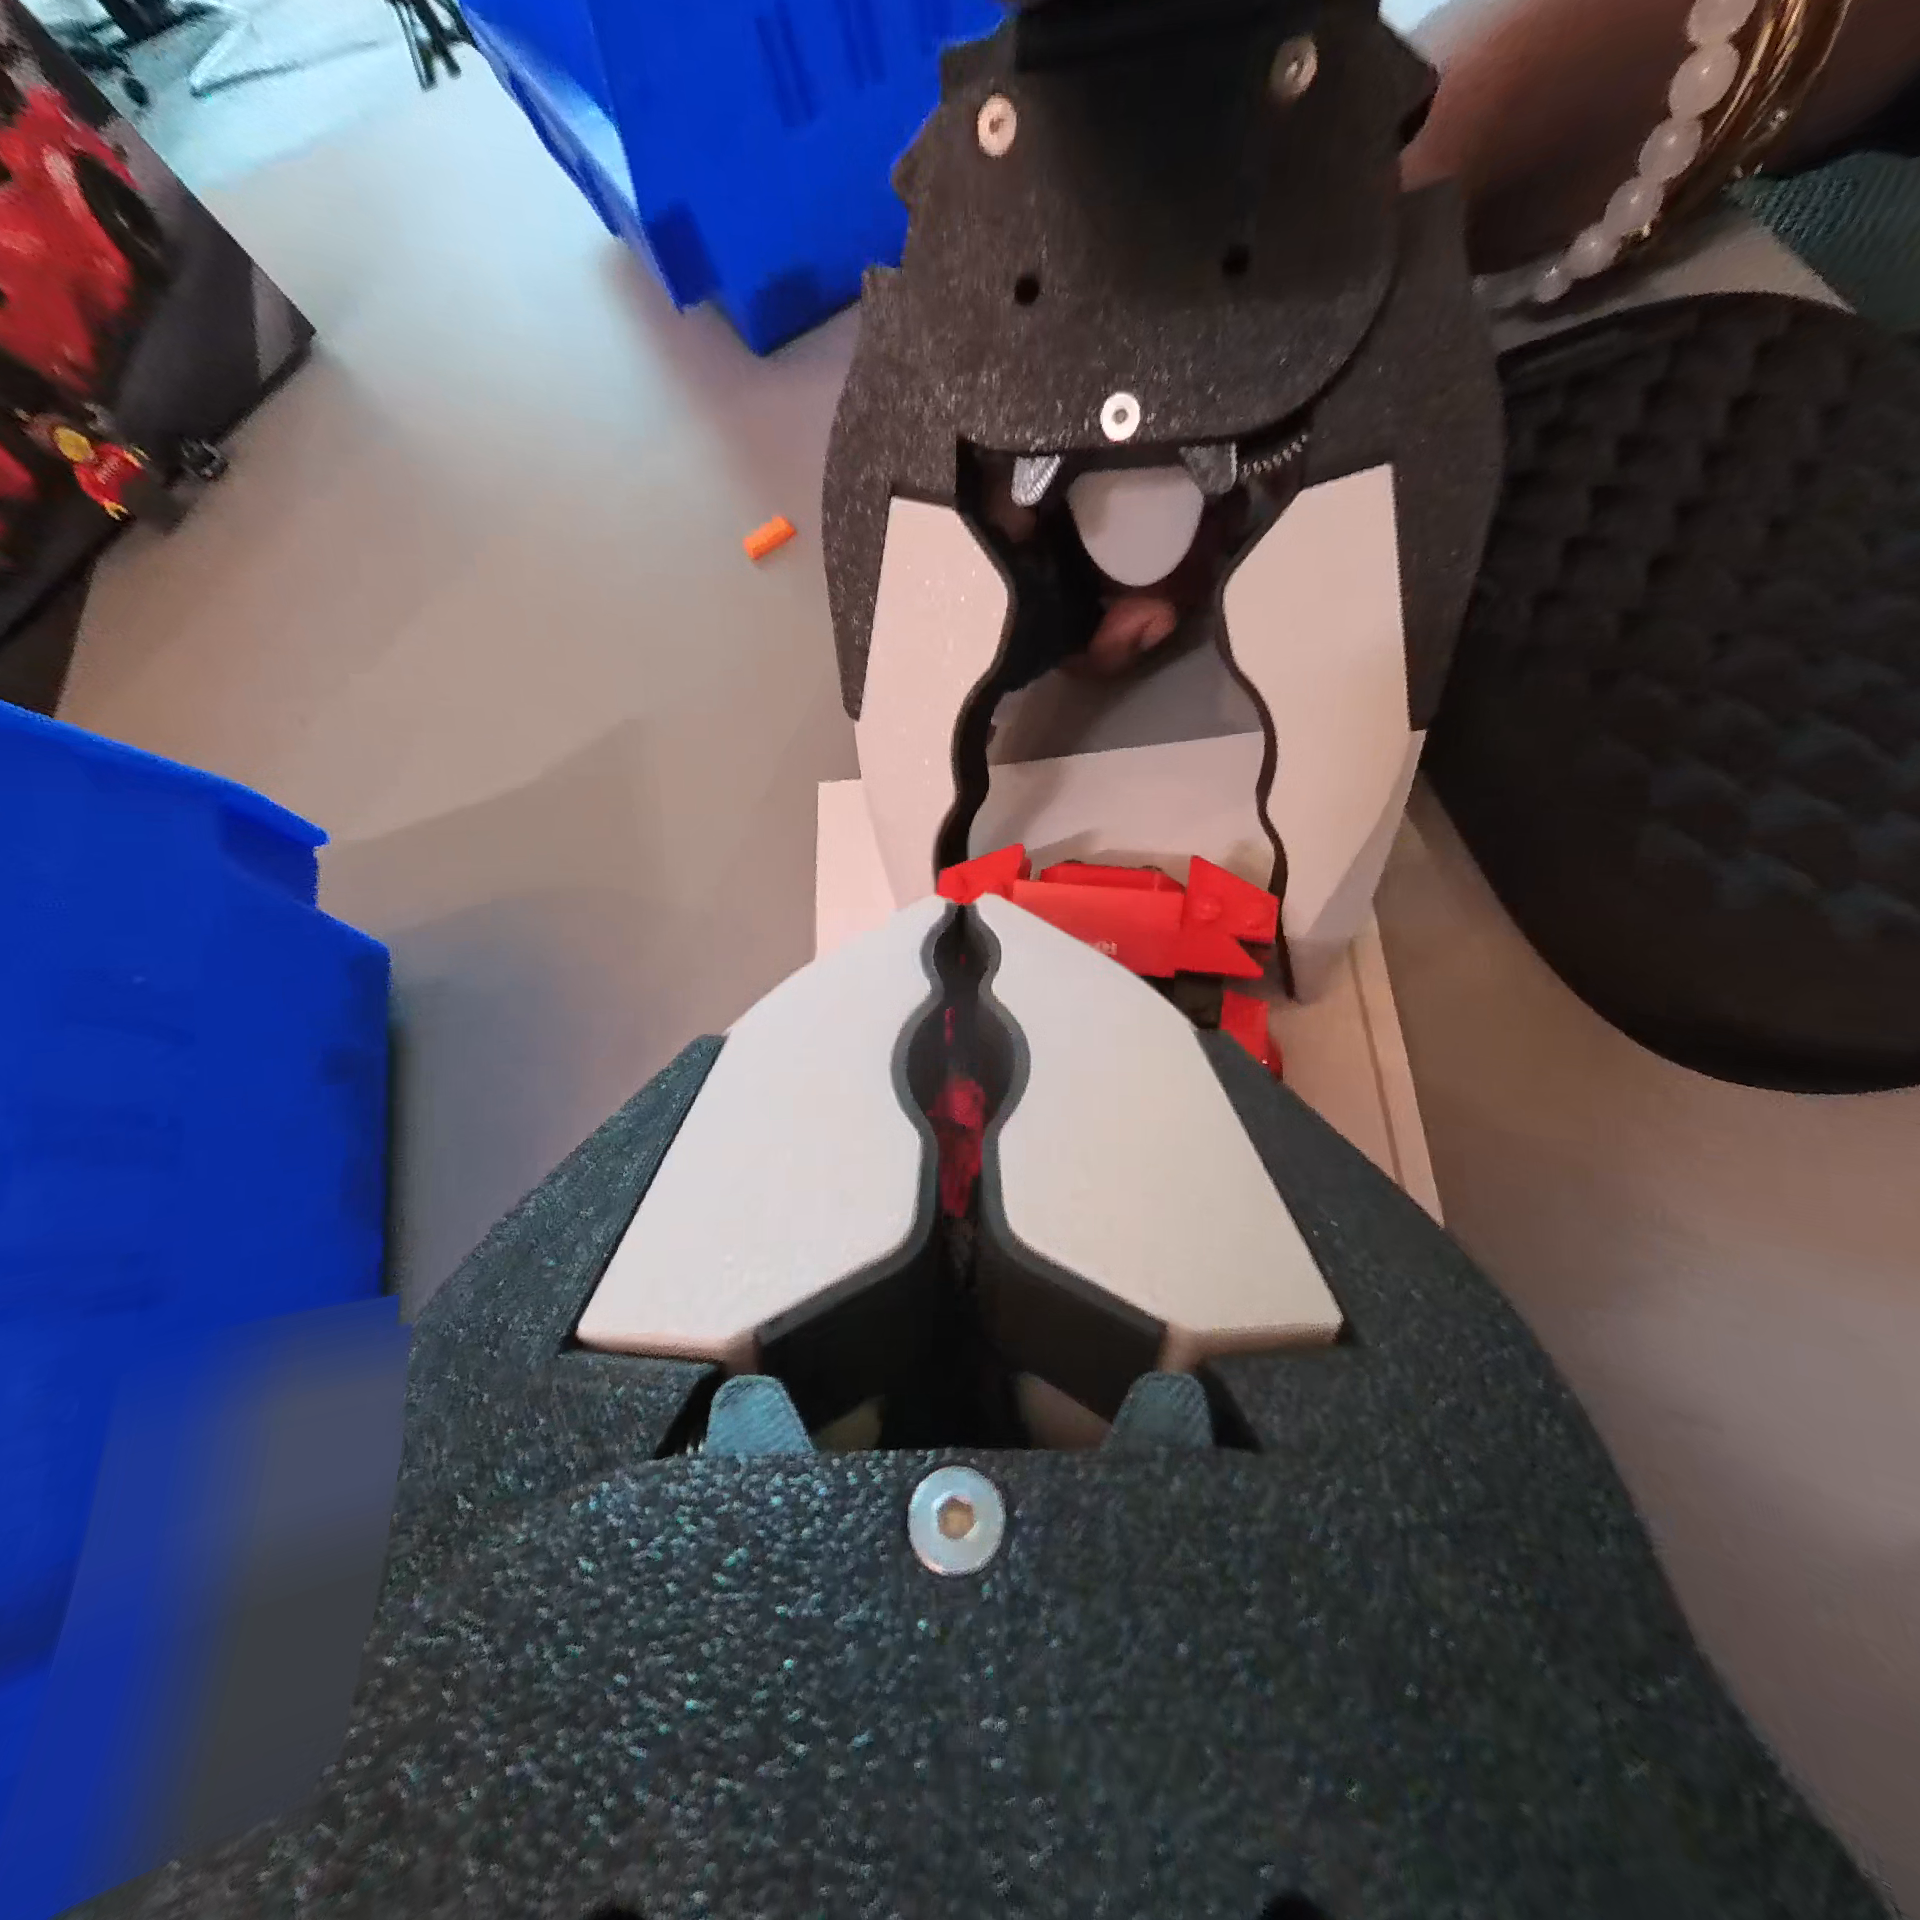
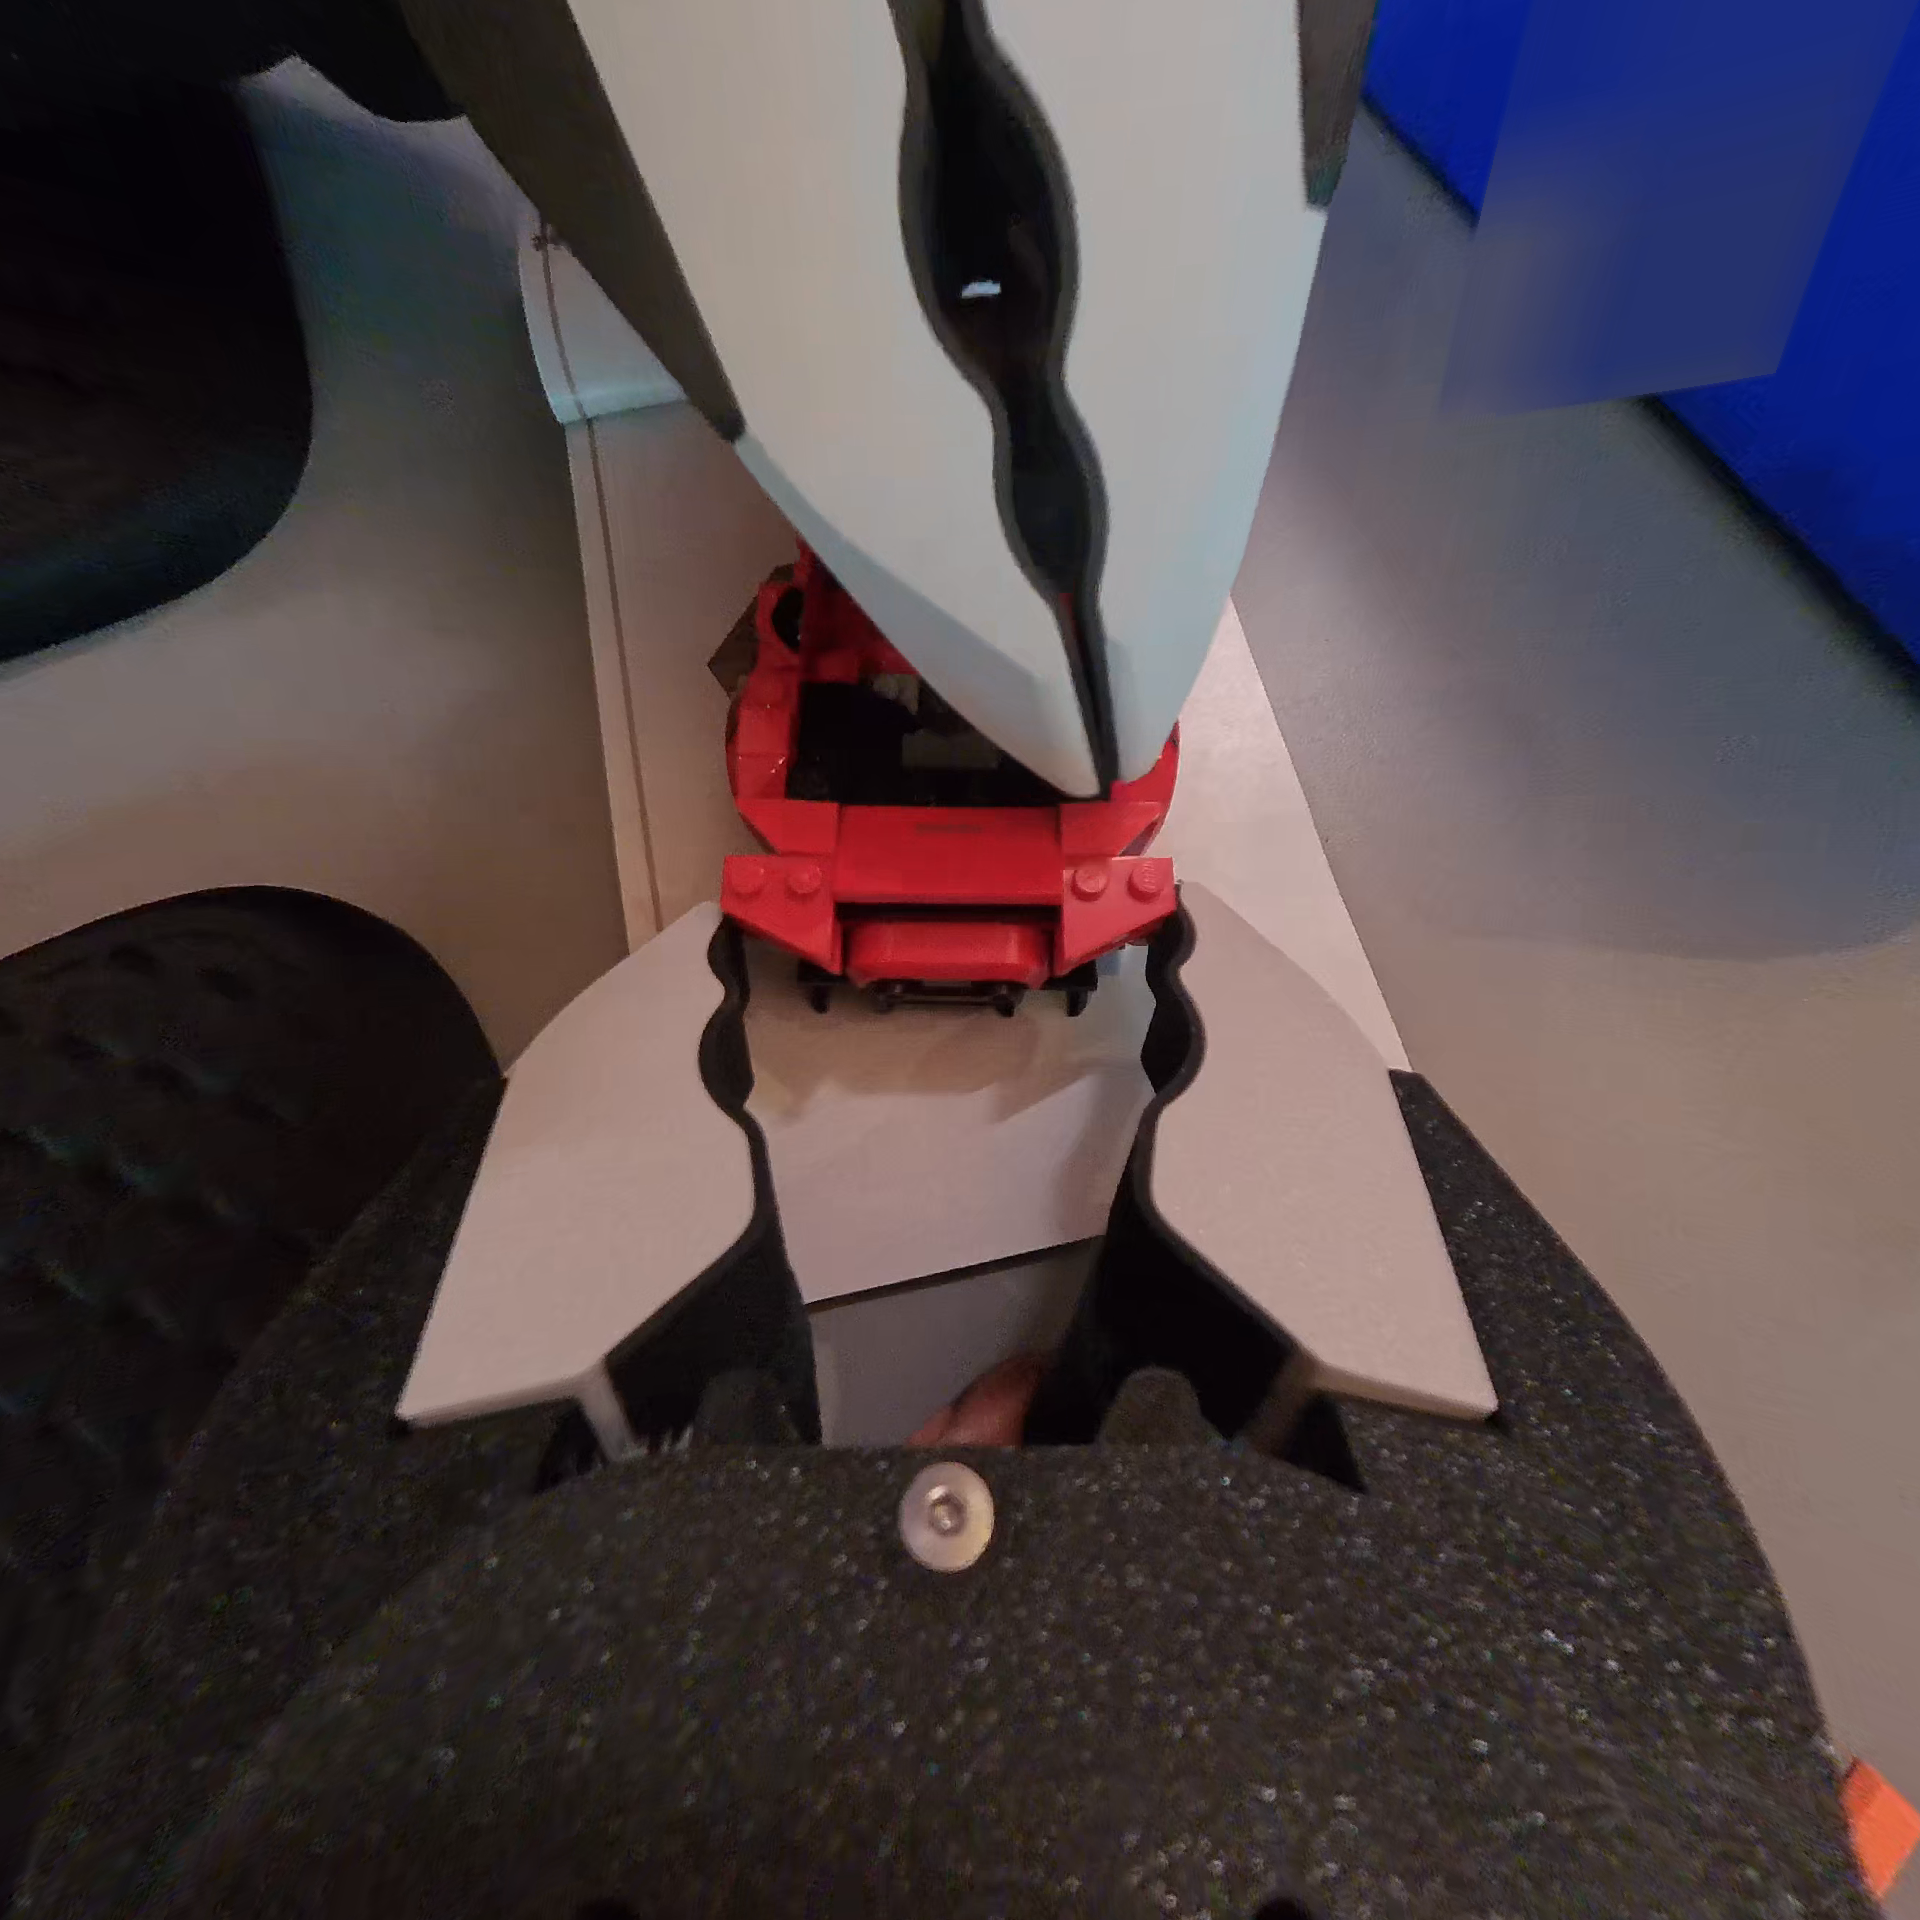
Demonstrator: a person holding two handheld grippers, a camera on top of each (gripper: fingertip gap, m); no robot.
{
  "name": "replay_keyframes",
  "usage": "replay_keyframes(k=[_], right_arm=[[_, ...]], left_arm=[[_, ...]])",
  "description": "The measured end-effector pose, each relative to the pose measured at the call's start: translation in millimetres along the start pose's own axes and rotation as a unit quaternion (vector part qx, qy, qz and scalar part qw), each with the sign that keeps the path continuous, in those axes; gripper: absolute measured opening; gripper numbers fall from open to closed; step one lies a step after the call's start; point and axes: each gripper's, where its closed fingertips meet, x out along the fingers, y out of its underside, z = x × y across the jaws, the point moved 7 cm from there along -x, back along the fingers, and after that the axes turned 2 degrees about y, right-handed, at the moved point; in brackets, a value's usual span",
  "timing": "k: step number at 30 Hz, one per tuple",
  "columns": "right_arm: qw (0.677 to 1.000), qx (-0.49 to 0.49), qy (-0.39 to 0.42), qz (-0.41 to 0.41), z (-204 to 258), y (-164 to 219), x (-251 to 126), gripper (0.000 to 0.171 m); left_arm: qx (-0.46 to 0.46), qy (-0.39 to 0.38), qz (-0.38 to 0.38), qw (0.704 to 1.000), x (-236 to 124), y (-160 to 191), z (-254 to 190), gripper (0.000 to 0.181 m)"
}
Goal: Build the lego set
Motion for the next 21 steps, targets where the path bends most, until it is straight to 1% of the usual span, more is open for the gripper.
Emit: replay_keyframes(k=[3, 6, 11, 17, 21], right_arm=[[1.0, 0.0, 0.0, 0.0, -0.1, -0.3, 0.1, 0.075], [1.0, -0.001, 0.001, 0.0, 0.1, -0.3, 0.2, 0.075], [1.0, -0.001, 0.001, 0.0, 0.1, -0.3, 0.3, 0.075], [1.0, -0.002, 0.002, 0.001, 0.3, -0.3, 0.3, 0.075], [1.0, -0.002, 0.002, 0.001, 0.3, -0.2, 0.4, 0.075]], left_arm=[[0.005, 0.002, -0.004, 1.0, -0.8, -1.3, 2.6, 0.0], [0.001, 0.022, 0.016, 1.0, 4.3, 3.1, 1.1, 0.0], [-0.015, 0.034, 0.028, 0.999, 5.5, 1.5, 1.9, 0.0], [-0.046, 0.066, 0.046, 0.996, 6.5, 0.7, 5.8, 0.0], [-0.03, 0.071, 0.071, 0.994, 7.2, -2.7, 6.3, 0.0]])
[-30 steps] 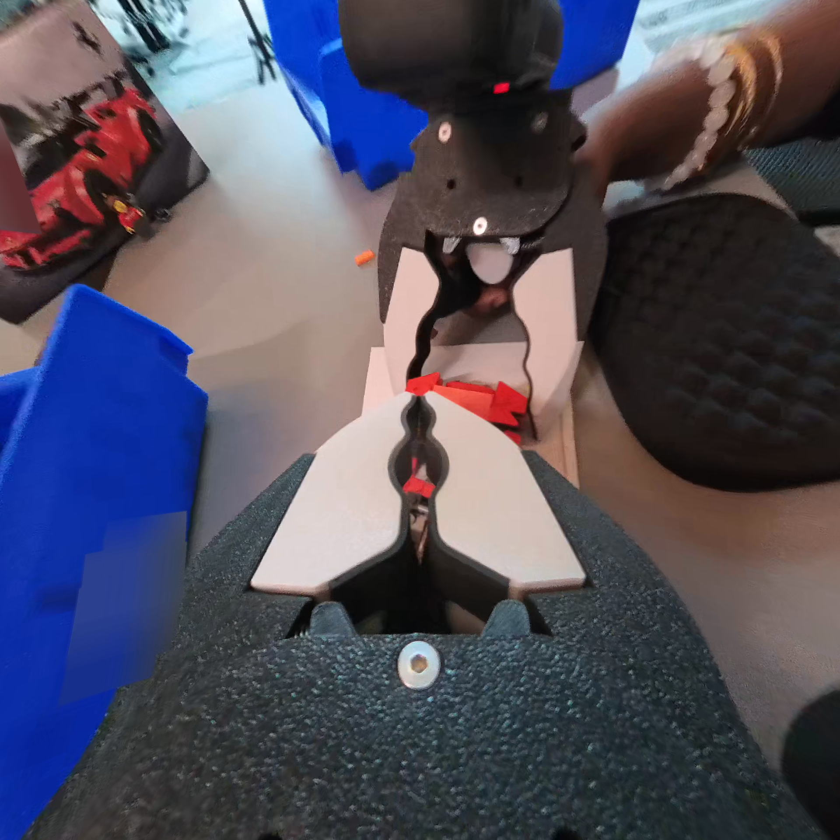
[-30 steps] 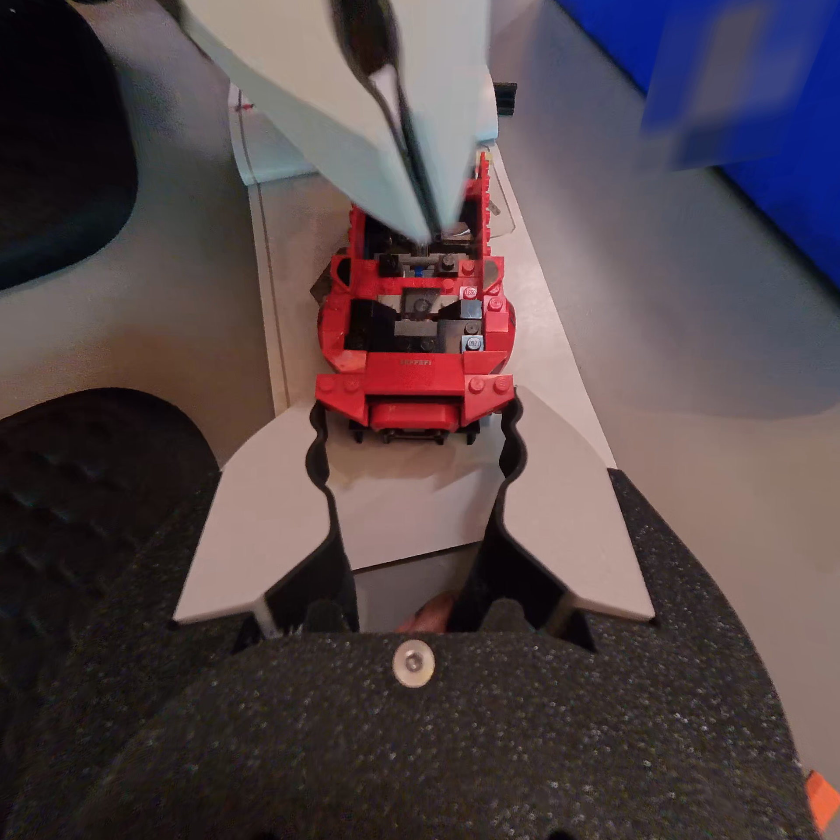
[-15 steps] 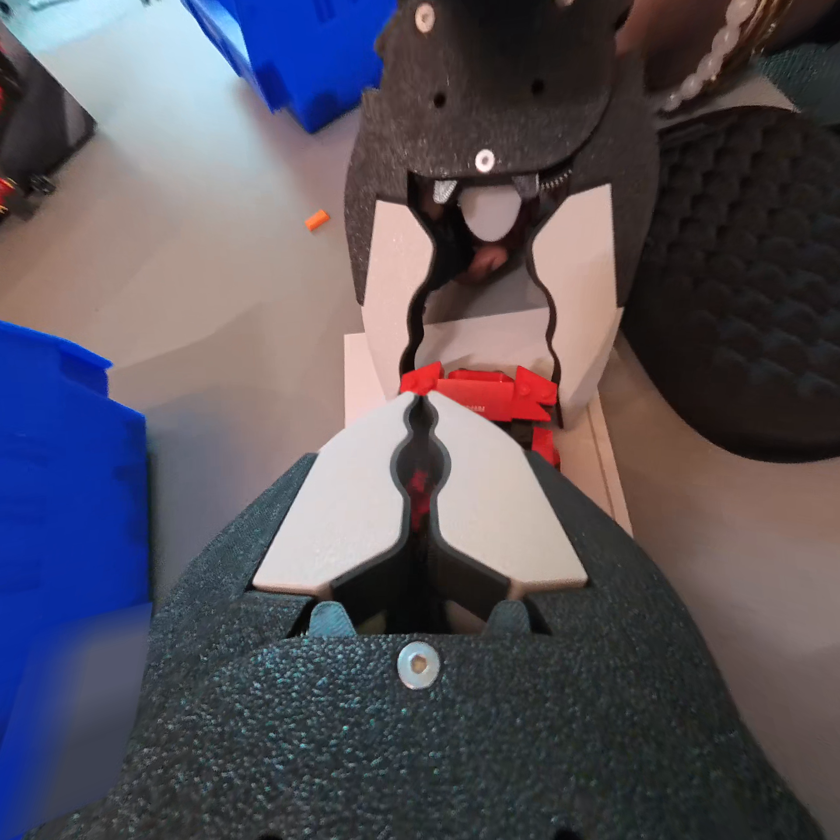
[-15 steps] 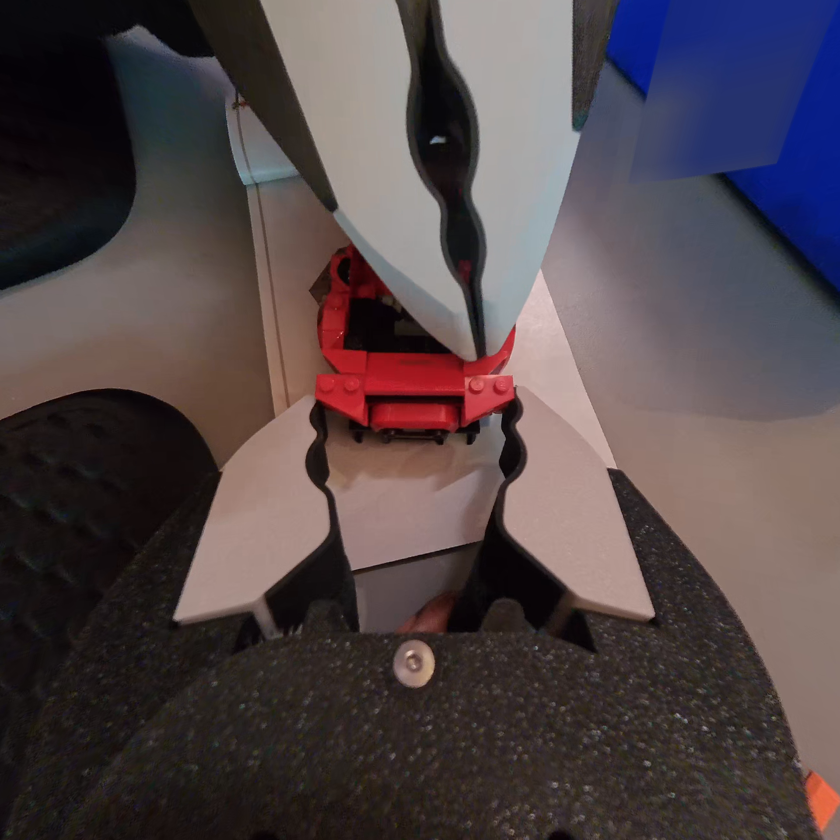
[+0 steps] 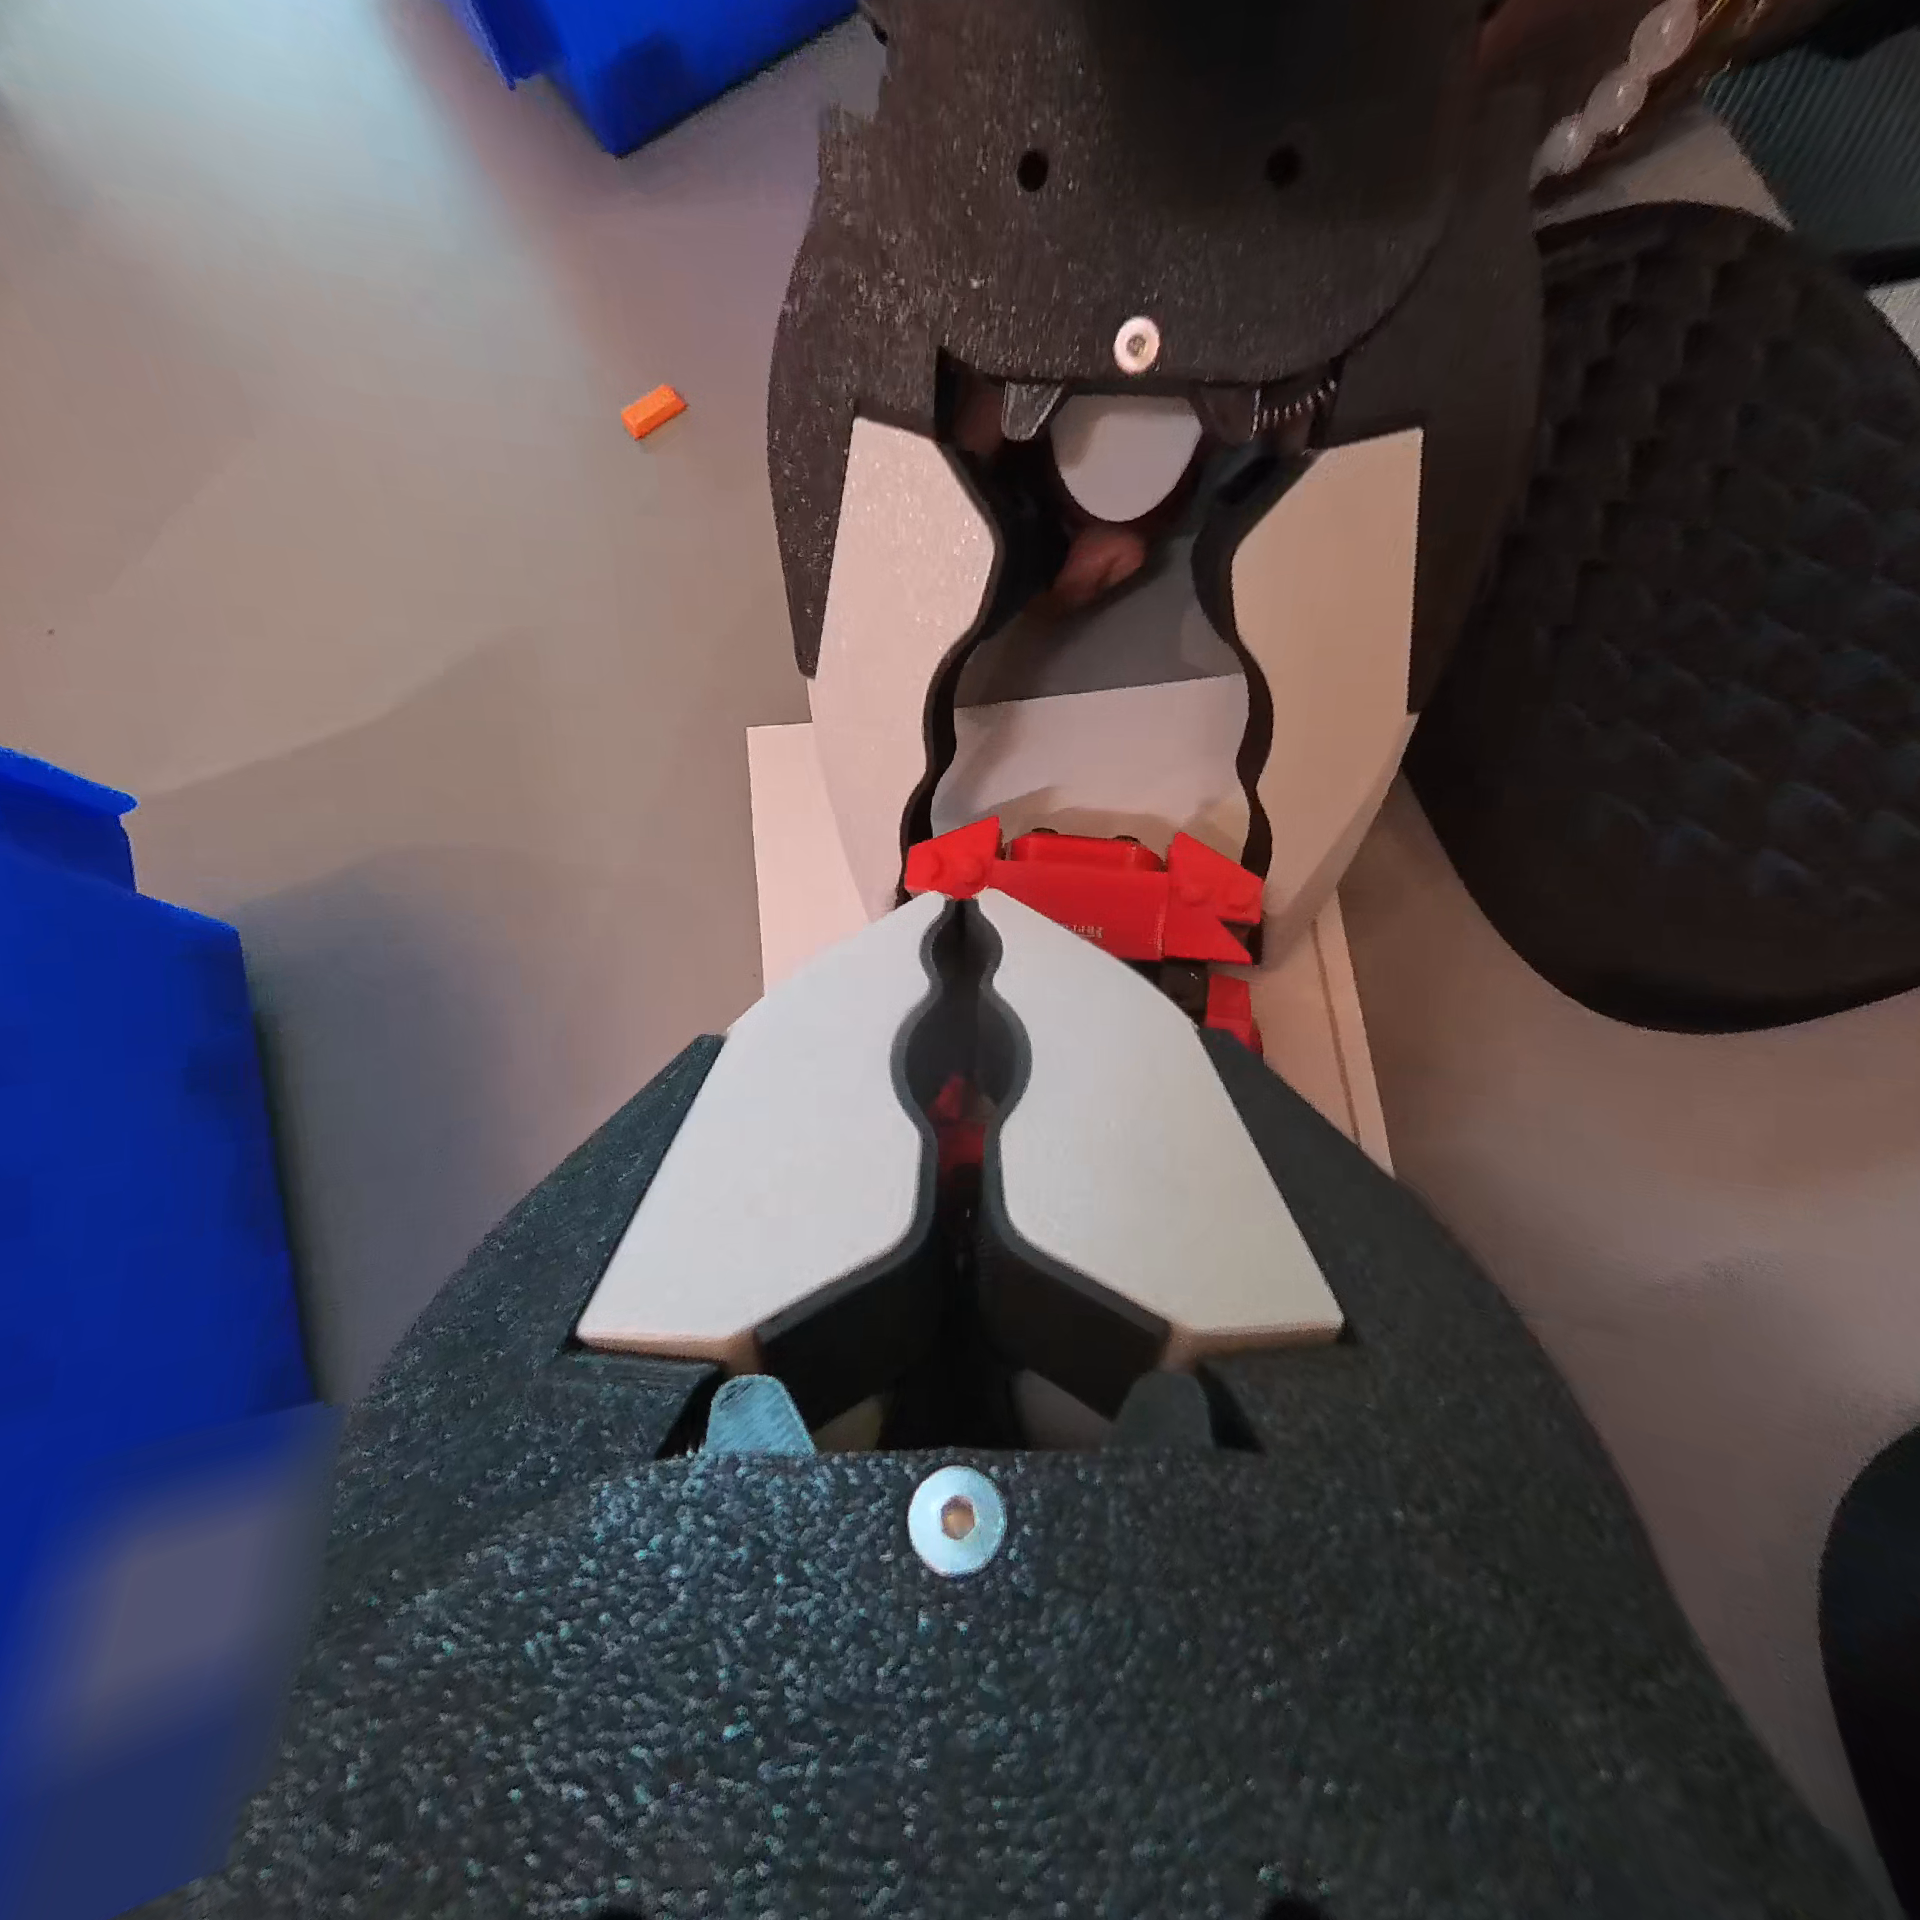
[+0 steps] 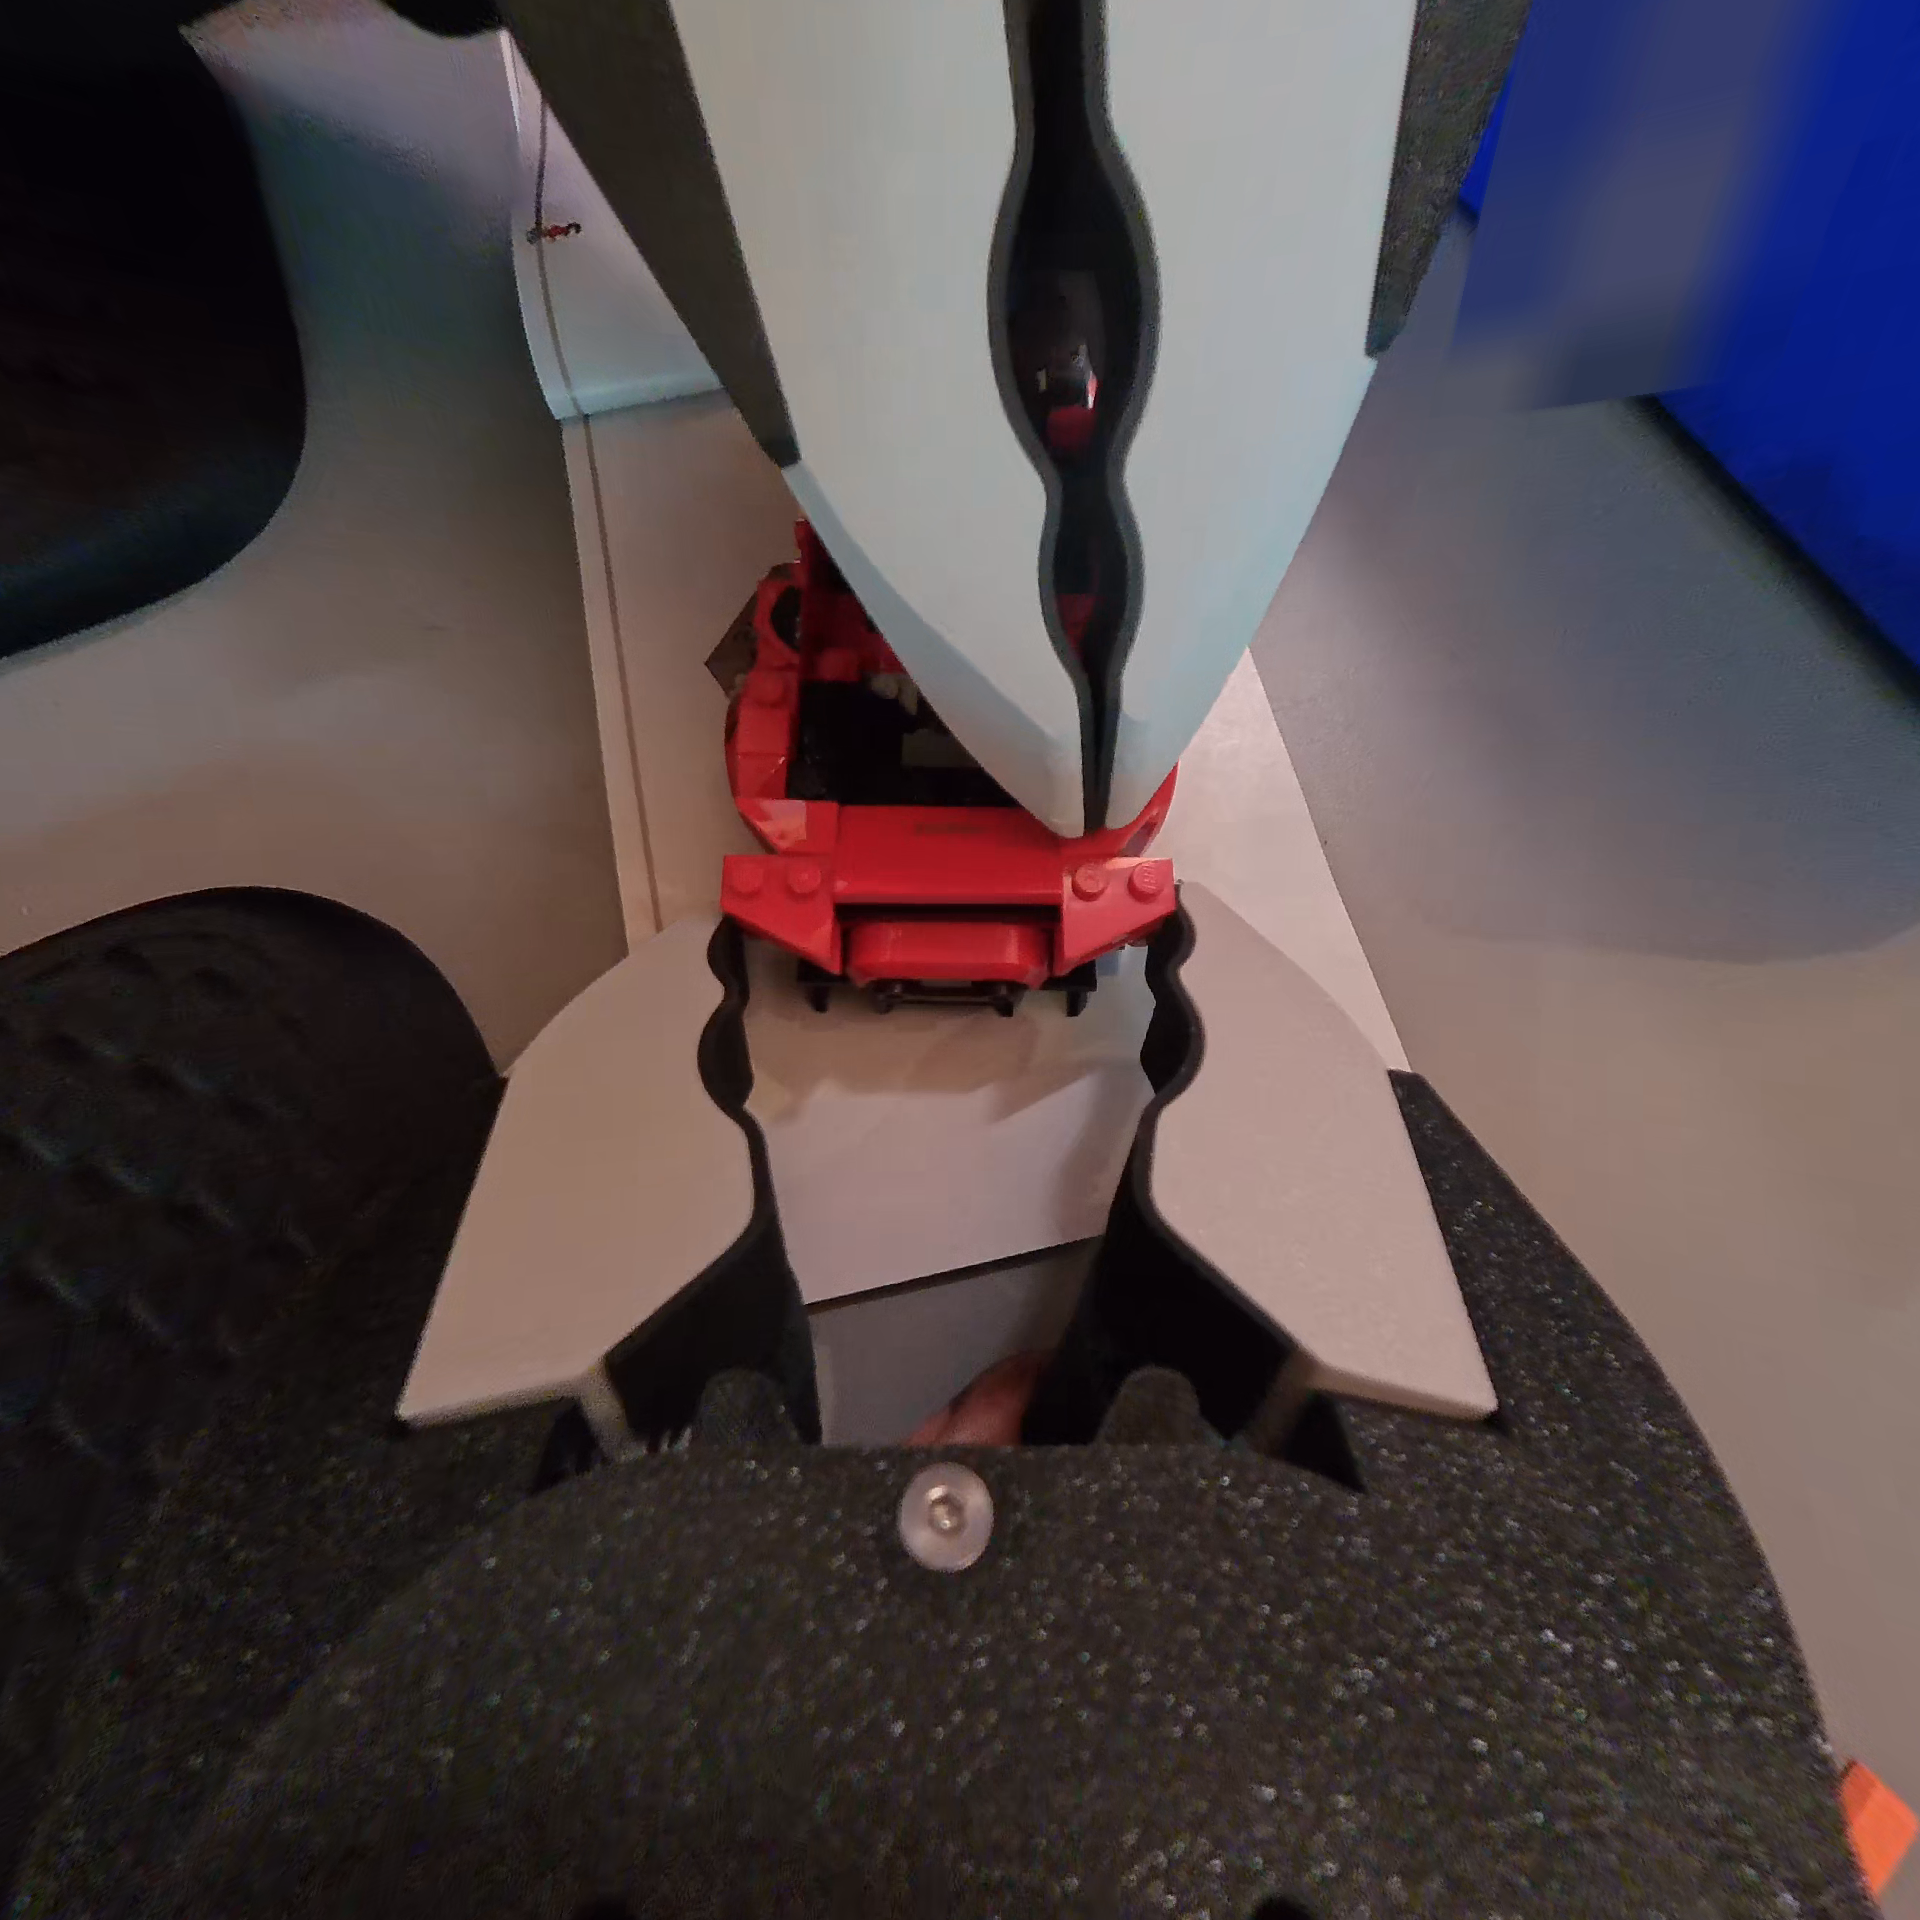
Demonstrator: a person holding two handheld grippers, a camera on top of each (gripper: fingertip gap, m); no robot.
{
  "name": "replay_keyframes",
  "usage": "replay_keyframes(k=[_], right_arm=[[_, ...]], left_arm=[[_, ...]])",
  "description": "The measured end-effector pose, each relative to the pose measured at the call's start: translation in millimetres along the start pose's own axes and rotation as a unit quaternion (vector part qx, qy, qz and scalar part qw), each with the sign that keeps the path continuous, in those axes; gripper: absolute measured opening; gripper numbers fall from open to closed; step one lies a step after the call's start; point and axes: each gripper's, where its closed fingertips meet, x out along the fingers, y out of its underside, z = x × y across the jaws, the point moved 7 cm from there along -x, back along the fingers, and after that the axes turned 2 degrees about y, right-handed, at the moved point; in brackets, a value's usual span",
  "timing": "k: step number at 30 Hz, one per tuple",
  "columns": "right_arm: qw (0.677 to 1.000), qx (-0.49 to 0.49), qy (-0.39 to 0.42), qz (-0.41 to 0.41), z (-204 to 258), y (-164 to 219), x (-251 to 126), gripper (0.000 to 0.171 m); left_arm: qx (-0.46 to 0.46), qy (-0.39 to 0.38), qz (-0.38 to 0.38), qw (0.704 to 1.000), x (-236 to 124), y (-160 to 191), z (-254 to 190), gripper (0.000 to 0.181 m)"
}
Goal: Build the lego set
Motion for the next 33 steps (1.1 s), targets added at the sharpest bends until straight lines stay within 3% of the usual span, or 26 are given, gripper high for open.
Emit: replay_keyframes(k=[14, 18, 25, 33], right_arm=[[1.0, 0.001, 0.001, 0.0, 0.0, 0.1, 0.0, 0.075], [1.0, 0.002, -0.001, 0.0, -0.2, 0.0, 0.2, 0.075], [1.0, 0.002, -0.002, -0.001, -0.4, 0.0, 0.2, 0.075], [1.0, 0.0, 0.0, 0.0, 0.0, 0.0, 0.3, 0.075]], left_arm=[[0.009, 0.062, 0.092, 0.994, 4.7, -14.2, 5.0, 0.0], [0.039, 0.053, 0.091, 0.994, 4.0, -15.4, 4.1, 0.0], [0.03, 0.068, -0.011, 0.997, -17.9, -17.0, -31.3, 0.0], [0.01, 0.061, 0.019, 0.998, -5.2, -1.4, -32.1, 0.0]])
